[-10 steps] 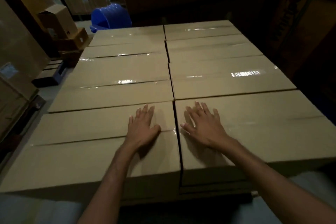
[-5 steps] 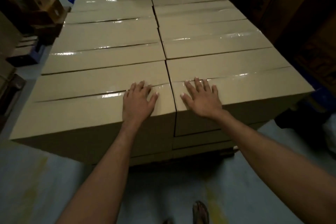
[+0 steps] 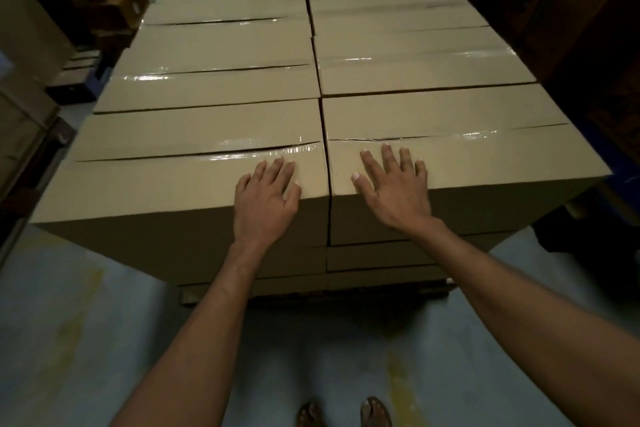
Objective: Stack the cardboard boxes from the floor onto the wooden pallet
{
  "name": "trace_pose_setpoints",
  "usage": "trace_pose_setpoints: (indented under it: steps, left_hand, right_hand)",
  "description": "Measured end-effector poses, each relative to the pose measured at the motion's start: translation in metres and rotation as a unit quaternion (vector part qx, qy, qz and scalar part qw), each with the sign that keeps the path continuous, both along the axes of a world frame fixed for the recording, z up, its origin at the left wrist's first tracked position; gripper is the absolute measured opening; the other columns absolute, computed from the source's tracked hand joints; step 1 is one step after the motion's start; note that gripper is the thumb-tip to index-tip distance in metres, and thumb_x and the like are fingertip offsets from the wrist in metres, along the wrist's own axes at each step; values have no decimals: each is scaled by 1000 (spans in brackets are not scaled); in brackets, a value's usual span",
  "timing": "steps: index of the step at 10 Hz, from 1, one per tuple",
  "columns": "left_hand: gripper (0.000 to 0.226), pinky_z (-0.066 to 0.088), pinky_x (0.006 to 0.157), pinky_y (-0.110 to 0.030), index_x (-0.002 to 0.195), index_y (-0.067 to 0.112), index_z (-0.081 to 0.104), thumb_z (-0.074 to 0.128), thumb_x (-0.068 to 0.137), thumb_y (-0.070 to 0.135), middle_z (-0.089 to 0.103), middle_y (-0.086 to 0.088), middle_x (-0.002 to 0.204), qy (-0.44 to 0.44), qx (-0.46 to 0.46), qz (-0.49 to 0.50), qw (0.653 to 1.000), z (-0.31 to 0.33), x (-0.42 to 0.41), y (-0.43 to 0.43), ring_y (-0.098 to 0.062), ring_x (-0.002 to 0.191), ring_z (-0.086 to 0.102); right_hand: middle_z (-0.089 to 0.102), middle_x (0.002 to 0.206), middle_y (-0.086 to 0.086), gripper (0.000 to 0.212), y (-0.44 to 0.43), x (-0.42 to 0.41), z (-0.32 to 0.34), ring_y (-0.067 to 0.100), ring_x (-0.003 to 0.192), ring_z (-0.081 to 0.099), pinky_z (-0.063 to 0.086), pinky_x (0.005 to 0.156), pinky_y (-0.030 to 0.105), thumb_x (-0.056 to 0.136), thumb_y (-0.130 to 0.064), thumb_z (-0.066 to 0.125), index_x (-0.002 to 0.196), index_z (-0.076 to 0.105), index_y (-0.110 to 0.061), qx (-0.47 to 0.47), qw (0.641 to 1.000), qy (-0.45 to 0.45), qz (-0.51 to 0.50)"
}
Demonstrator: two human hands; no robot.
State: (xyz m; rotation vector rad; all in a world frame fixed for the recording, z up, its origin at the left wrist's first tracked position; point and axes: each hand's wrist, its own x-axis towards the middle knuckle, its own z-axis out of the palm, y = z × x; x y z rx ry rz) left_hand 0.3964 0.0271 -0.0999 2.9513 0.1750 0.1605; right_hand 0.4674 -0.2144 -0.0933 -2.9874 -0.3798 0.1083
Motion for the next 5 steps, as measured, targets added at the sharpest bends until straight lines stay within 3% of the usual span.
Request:
trace_pose_setpoints:
  steps: [2,3,4,5]
  left_hand:
    - [53,14,124,-44,161,36,24,24,110,50,20,8,170,20,-13,-9,1000,0,-7,-2,-18,157,13]
    - [55,12,124,-46,162,33,23,25,110,51,16,5,171,74,-45,-10,996,10,6,4,-21,158,11]
    - [57,18,123,-49,161,28,29,35,108,49,20,-1,170,87,-80,-11,993,22,-2,-2,-25,156,17]
    - [62,27,121,-51,160,29,32,50,104,48,29,-1,167,50,-133,-12,990,40,-29,-10,-24,153,28]
  right_hand:
    - [1,173,7,70,-3,-5,-1,39,158,-4,-3,123,60,100,-72,7,163,5,-40,-5,1000,9,7]
    - [-4,173,9,72,-4,2,12,40,157,-7,-4,123,60,101,-72,15,164,5,-38,17,997,69,19]
    - [9,172,12,73,-9,-1,28,38,157,7,8,123,60,101,-69,31,162,20,-32,37,993,103,40]
    - [36,163,7,69,-24,-21,58,30,148,36,34,118,53,99,-61,52,156,38,-25,128,989,66,29]
